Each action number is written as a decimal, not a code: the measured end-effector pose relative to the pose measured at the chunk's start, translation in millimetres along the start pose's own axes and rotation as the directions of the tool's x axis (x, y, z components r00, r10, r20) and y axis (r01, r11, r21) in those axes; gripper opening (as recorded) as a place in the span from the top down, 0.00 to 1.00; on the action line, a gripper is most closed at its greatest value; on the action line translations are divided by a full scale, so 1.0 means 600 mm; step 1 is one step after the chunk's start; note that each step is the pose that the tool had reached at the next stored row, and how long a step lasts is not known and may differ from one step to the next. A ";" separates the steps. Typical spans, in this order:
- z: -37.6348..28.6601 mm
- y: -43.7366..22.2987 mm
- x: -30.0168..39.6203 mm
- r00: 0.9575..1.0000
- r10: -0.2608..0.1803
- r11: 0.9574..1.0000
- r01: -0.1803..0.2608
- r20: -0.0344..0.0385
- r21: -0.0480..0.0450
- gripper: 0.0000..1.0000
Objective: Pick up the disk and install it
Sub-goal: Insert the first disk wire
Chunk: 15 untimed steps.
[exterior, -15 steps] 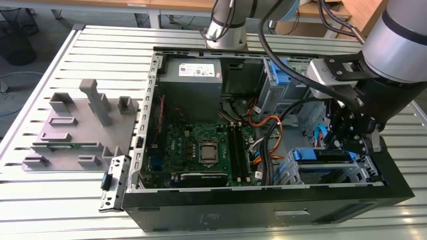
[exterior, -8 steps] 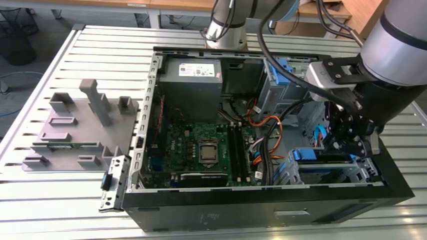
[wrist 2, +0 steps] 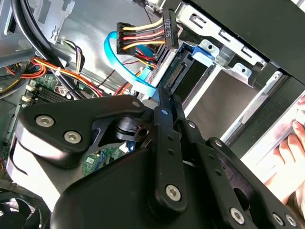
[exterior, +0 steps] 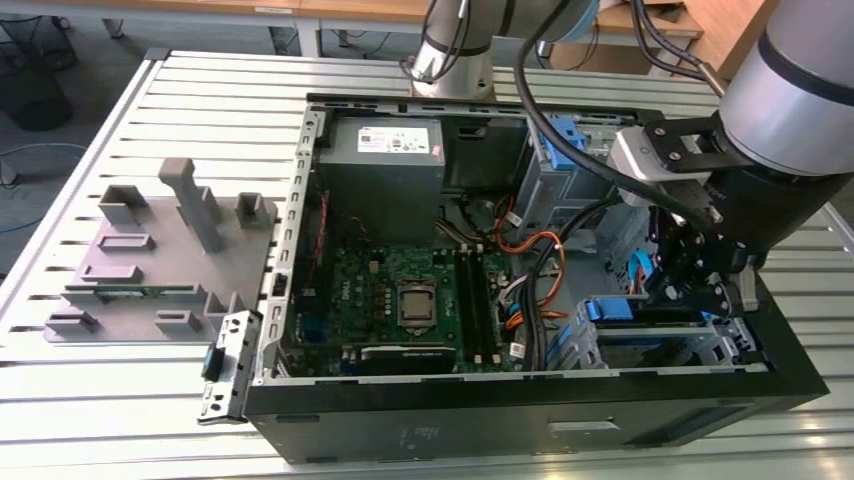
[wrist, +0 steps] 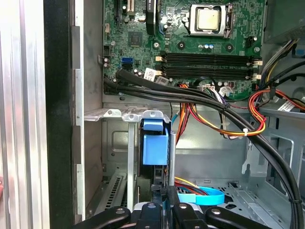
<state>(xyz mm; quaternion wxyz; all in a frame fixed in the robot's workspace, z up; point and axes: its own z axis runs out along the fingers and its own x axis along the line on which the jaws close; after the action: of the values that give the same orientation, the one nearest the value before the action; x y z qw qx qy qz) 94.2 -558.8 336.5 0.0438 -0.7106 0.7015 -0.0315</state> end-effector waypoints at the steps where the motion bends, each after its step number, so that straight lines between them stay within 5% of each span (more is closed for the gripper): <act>1: 0.000 0.000 0.000 1.000 0.000 1.000 0.000 0.000 0.000 0.84; 6: 0.000 0.002 0.000 1.000 0.000 1.000 0.000 0.000 0.011 0.84; 15: 0.000 0.003 0.000 1.000 0.000 1.000 0.000 0.000 0.012 0.84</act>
<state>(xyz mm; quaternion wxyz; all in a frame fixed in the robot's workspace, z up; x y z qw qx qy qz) 92.2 -558.8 336.1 0.0480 -0.7104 0.7012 -0.0357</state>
